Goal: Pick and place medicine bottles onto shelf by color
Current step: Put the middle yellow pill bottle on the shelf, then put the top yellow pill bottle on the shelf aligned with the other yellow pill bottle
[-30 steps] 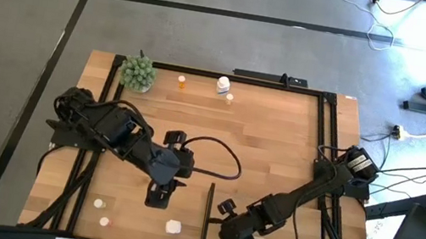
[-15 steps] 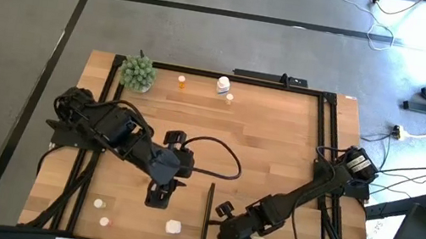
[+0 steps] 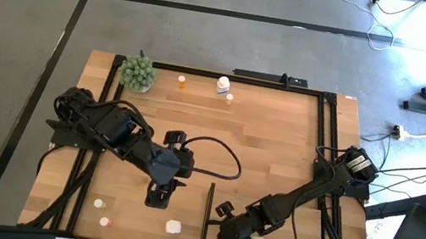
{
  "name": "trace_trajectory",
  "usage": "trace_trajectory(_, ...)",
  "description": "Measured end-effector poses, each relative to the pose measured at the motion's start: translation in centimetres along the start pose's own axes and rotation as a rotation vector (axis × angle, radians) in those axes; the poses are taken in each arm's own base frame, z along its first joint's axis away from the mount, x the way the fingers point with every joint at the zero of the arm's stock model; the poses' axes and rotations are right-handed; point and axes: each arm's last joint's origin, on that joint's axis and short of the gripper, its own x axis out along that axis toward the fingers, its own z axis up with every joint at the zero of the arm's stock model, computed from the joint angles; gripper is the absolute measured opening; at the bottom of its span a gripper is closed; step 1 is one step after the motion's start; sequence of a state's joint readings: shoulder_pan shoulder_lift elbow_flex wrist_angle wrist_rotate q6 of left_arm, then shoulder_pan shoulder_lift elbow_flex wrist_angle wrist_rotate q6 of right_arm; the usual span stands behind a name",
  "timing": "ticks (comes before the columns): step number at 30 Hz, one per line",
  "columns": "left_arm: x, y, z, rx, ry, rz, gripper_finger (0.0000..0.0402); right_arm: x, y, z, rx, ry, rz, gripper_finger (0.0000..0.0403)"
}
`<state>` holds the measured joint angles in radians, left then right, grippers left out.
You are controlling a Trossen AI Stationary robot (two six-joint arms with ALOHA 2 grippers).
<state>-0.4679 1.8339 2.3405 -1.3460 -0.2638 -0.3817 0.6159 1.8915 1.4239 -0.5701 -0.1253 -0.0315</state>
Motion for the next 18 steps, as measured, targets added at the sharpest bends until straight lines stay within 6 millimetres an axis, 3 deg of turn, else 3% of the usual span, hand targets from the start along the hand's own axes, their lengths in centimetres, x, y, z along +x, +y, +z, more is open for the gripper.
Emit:
trace_trajectory(7, 0.0, 0.0, 0.0, 0.000, 0.000, 0.000, 0.0142, 0.0, 0.0, 0.0, 0.000, -0.001, -0.001, 0.0210)
trace_trajectory(18, 0.0, 0.0, -0.1, 0.002, 0.007, 0.003, 0.0142, -1.7, 0.2, 0.0, 0.004, -0.005, 0.000, 0.0211)
